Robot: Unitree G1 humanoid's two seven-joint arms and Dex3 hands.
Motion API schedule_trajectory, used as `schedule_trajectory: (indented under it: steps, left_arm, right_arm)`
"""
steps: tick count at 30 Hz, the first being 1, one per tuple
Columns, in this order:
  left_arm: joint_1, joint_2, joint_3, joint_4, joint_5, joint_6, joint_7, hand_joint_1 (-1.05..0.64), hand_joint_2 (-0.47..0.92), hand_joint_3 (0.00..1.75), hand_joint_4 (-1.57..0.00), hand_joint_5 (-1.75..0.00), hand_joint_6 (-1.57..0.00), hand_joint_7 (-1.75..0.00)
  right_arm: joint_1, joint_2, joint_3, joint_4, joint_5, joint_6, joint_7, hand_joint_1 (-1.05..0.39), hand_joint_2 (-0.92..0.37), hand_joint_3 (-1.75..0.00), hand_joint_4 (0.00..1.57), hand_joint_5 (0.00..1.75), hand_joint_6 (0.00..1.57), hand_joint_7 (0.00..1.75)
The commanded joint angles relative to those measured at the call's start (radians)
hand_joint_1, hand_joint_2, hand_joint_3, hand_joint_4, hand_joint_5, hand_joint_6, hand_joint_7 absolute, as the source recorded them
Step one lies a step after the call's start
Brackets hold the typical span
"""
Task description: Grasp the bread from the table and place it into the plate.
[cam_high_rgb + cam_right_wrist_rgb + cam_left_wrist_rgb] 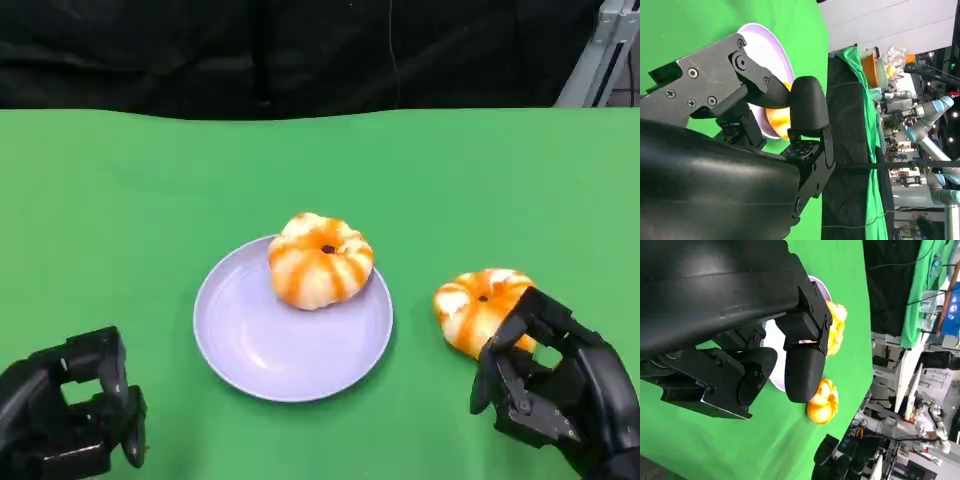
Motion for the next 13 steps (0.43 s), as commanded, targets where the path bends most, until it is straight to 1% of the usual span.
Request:
schedule_trajectory:
  steps: [1,6,13]
  left_arm:
    - [-0.018,0.008,-0.002,0.018,0.024,-0.018,-0.008,0.11,0.74,1.17,-0.88,-1.75,-0.74,-1.75]
    - [-0.023,0.006,-0.005,0.028,0.036,-0.037,-0.013,0.11,0.75,1.12,-0.87,-1.75,-0.74,-1.75]
    - [-0.019,0.001,-0.009,0.021,0.043,-0.047,-0.008,0.11,0.76,1.11,-0.87,-1.75,-0.74,-1.75]
  right_arm:
    - [-0.012,-0.012,-0.003,0.004,0.003,0.002,-0.002,-0.13,-0.60,-1.10,0.81,1.75,0.60,1.75]
    - [-0.013,-0.011,-0.001,0.005,0.002,-0.003,0.001,-0.13,-0.61,-1.10,0.81,1.75,0.59,1.75]
    - [-0.006,-0.010,0.000,0.002,0.002,-0.011,0.004,-0.13,-0.61,-1.11,0.82,1.75,0.60,1.75]
